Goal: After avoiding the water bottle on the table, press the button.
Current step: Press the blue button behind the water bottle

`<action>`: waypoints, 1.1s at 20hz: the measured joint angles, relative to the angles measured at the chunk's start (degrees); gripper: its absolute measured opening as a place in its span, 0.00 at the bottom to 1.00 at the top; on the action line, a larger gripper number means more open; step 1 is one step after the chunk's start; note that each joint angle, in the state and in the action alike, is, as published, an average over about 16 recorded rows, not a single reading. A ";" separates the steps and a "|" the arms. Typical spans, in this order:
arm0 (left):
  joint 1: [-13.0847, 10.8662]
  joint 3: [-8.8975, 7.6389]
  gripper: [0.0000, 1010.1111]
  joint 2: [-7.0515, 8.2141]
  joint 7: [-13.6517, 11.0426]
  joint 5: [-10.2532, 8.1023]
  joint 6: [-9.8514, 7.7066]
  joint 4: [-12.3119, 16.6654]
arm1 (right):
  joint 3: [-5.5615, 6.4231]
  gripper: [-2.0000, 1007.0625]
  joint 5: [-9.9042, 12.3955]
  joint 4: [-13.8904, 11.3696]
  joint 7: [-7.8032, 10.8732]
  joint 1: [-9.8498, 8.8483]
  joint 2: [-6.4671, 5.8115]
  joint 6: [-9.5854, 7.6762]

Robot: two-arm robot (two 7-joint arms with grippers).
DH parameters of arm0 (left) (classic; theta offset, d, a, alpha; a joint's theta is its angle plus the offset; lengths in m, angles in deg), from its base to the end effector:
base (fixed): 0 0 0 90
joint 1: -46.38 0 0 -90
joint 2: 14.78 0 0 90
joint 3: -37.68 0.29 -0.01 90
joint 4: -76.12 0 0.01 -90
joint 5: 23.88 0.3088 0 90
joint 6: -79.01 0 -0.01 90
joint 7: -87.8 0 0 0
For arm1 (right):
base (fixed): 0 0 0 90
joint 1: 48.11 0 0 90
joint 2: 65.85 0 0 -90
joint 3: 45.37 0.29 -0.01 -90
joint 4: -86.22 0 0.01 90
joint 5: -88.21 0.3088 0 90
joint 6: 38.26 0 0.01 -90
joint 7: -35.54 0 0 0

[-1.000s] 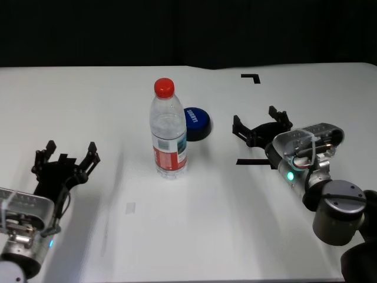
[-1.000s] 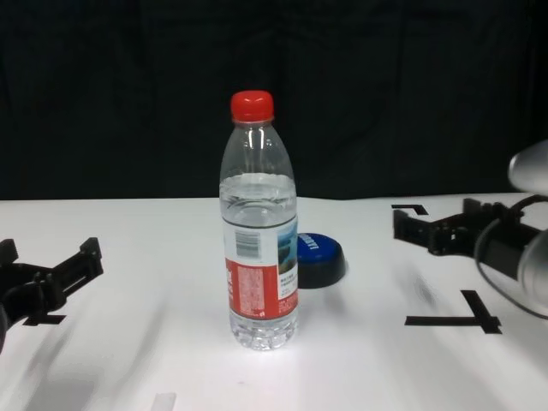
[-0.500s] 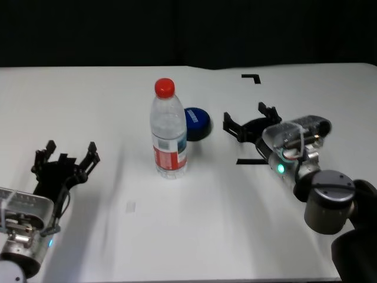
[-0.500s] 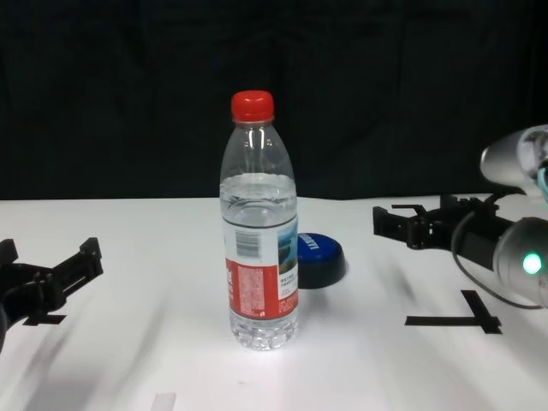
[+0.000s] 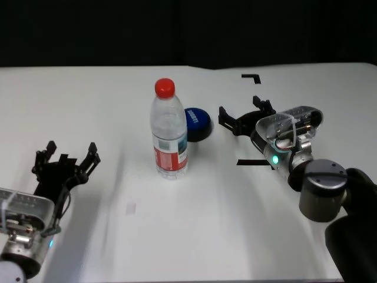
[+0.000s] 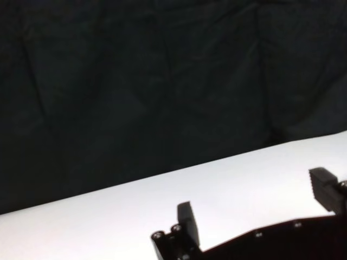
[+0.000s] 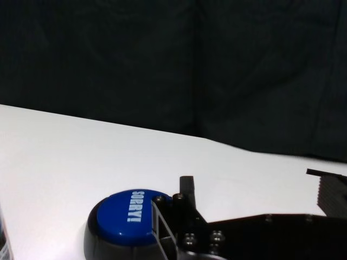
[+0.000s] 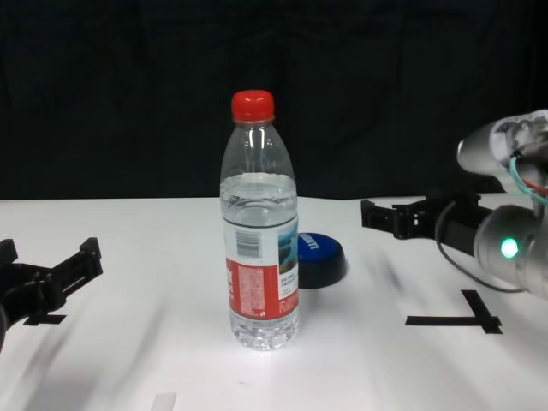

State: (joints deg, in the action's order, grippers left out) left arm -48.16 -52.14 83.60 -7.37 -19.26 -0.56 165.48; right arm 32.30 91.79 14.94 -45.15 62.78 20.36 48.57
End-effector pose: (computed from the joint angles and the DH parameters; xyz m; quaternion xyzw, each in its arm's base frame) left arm 0.3038 0.0428 -0.3238 0.0521 -0.1091 0.6576 0.7436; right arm 0.4263 0.0392 -0.2716 -0.0393 -0.0136 -0.5762 0.8162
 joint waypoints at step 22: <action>0.00 0.00 0.99 0.00 0.00 0.00 0.00 0.00 | -2.24 1.00 -1.66 14.11 0.99 9.81 2.59 1.22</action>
State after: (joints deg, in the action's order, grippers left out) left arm -48.16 -52.14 83.60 -7.37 -19.26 -0.56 165.48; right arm 30.06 90.13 29.04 -44.16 72.59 22.95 49.79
